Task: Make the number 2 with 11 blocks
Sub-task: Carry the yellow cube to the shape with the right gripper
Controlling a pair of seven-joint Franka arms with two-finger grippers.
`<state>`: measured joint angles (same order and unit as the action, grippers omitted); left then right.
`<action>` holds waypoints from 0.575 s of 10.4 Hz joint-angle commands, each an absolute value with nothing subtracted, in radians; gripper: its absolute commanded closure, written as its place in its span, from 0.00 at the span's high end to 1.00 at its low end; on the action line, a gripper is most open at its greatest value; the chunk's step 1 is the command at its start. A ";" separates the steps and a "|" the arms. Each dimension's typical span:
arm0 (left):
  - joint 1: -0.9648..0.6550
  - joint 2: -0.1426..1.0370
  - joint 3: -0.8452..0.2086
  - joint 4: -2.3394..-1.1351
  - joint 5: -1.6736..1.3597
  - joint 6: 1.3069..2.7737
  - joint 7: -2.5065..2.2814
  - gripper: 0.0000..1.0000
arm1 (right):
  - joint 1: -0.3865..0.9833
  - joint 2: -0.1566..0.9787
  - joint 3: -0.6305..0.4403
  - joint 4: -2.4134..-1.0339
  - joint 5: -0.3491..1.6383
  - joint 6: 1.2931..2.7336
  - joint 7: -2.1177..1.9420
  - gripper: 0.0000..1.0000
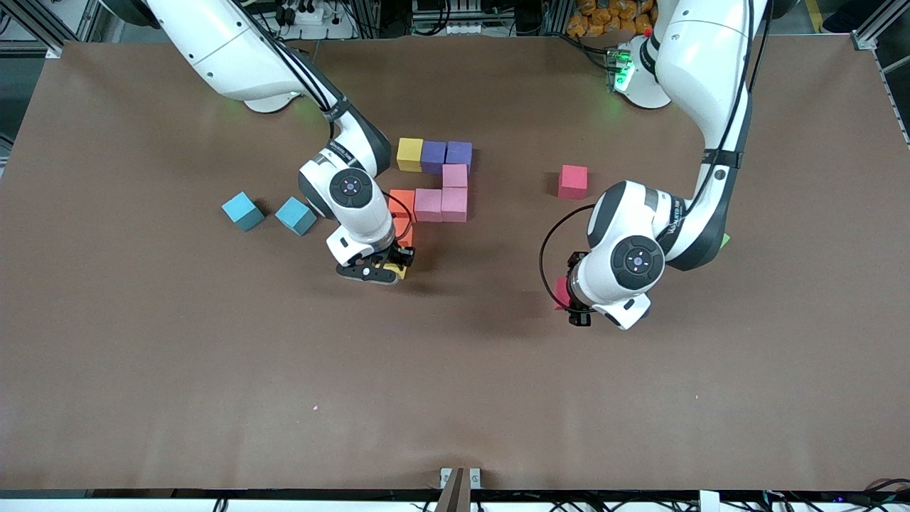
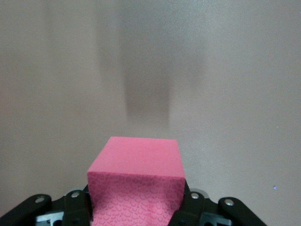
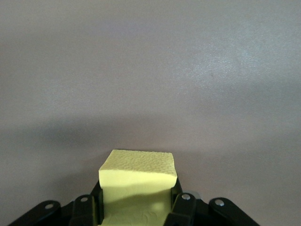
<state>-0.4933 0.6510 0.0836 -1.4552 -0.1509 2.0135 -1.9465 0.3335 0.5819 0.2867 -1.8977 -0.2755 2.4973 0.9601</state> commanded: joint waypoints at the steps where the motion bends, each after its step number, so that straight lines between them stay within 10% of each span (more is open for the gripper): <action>1: -0.503 0.663 0.089 -1.448 -0.176 2.034 -1.986 0.40 | 0.350 0.597 0.281 -1.878 -0.293 2.499 0.974 0.30; 6: -0.589 0.696 0.089 -1.448 -0.163 2.071 -1.982 0.40 | 0.359 0.598 0.279 -1.881 -0.347 2.497 0.945 0.33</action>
<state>-0.5548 0.6816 0.0799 -1.4554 -0.1512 2.0522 -1.9687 0.3478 0.5837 0.2870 -1.8965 -0.3053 2.4982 0.9526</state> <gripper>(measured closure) 0.383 0.463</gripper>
